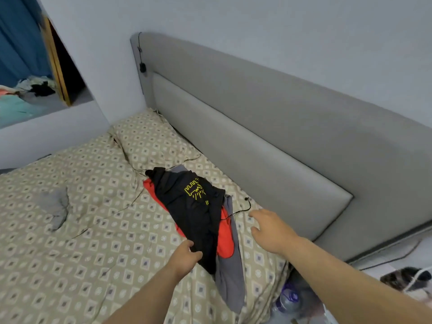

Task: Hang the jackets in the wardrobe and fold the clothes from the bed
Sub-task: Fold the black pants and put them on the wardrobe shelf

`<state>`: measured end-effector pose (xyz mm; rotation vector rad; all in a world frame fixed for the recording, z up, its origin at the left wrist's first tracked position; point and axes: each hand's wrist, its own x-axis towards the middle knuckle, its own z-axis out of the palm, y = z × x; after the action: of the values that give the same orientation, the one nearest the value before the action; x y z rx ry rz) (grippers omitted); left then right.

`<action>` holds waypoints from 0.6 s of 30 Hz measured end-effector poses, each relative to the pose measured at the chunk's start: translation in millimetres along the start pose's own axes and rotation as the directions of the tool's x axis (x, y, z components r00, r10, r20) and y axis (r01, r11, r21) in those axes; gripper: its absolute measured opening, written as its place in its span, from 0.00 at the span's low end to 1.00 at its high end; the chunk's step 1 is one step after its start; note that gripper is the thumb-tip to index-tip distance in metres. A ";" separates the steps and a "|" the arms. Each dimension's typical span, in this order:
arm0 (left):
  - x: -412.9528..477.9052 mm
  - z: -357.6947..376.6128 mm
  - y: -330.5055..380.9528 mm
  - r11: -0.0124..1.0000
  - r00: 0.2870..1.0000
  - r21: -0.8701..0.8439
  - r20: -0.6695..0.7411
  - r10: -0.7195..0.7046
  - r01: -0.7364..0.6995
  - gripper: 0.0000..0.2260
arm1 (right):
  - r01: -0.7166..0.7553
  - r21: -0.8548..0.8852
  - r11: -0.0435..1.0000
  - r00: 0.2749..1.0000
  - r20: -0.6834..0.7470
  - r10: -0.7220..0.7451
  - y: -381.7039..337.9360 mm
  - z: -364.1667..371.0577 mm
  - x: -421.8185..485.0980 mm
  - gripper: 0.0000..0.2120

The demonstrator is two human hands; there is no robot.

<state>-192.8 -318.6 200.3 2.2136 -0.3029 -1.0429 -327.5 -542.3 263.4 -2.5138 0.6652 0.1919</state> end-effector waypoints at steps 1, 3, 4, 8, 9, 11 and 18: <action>22.3 6.0 -10.2 1.000 1.000 -0.012 0.007 -0.026 0.026 0.22 | -0.012 0.009 1.000 1.000 0.015 0.012 5.7 16.4 14.5 0.18; 66.1 23.1 -31.9 0.998 0.998 -0.030 0.021 -0.058 0.059 0.22 | -0.041 0.021 0.999 0.998 0.049 0.040 19.9 52.8 39.4 0.17; 85.0 33.7 -42.7 0.997 0.997 -0.027 0.035 -0.067 0.068 0.24 | -0.061 0.032 0.998 0.996 0.066 0.059 28.5 71.6 49.6 0.17; 155.1 78.9 -87.0 0.996 0.992 0.038 0.094 -0.082 0.078 0.31 | -0.118 0.061 0.991 0.985 0.131 0.109 61.9 141.6 79.4 0.16; 171.9 90.8 -95.7 0.996 0.992 0.055 0.104 -0.071 0.065 0.33 | -0.127 0.054 0.990 0.981 0.152 0.118 69.7 155.6 84.2 0.16; 203.4 112.1 -108.7 0.993 0.992 0.118 0.121 -0.035 0.020 0.37 | -0.146 0.035 0.989 0.973 0.185 0.137 83.8 177.1 92.5 0.17; 250.0 126.7 -133.1 0.959 0.988 0.283 -0.154 0.028 0.017 0.36 | -0.213 0.040 0.976 0.947 0.254 0.196 100.3 214.2 104.7 0.17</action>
<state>-133.6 -392.9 -95.0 2.5337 -0.4103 -0.8581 -286.7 -547.9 8.0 -2.3020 0.8130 0.5417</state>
